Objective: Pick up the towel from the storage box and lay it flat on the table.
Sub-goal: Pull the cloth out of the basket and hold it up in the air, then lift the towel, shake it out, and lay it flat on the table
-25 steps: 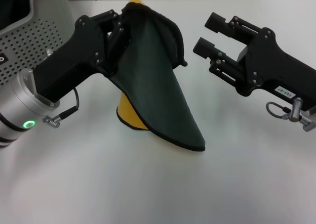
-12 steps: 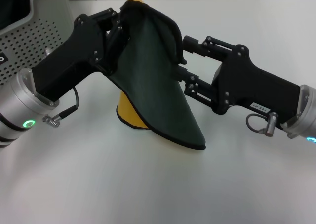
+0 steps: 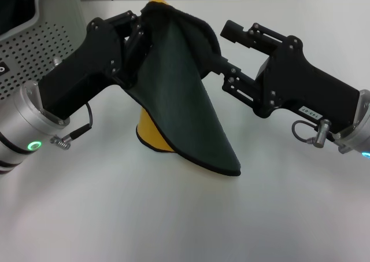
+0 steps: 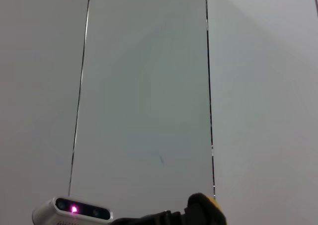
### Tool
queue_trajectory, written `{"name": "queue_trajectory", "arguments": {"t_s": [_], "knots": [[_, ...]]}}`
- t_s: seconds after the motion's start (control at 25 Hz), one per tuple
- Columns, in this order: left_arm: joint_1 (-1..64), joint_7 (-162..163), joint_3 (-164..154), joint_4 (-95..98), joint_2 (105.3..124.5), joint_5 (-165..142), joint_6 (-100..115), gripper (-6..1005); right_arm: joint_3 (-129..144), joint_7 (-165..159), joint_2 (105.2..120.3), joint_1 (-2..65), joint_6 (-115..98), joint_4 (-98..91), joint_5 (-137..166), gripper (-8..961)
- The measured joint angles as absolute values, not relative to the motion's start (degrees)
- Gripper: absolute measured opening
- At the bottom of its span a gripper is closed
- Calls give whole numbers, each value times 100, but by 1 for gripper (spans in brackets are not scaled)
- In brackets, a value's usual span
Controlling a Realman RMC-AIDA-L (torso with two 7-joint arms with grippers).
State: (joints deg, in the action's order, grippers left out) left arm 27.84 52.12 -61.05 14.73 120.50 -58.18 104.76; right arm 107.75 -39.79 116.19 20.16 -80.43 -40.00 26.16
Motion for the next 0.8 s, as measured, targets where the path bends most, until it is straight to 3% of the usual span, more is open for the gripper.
{"name": "queue_trajectory", "arguments": {"t_s": [0.16,0.36,0.48,0.72,0.8], "knots": [[2786,5212,-6102,1470,12050,-5818,10476,57,10773,-3980,11619,2002,-8041,-4008,2609,497],[2786,5212,-6115,1468,12050,-5818,10476,59,10765,-3986,11619,1933,-8029,-4009,2504,391],[2785,5212,-6122,1460,12050,-5819,10477,60,10758,-3982,11619,1918,-8051,-4009,2504,247],[2780,5212,-6174,1445,12050,-5891,10488,62,10764,-4003,11619,1924,-8053,-4002,2504,89],[2778,5194,-6256,1440,12050,-5906,10490,63,10772,-4010,11619,1926,-8054,-4001,2504,90]]}}
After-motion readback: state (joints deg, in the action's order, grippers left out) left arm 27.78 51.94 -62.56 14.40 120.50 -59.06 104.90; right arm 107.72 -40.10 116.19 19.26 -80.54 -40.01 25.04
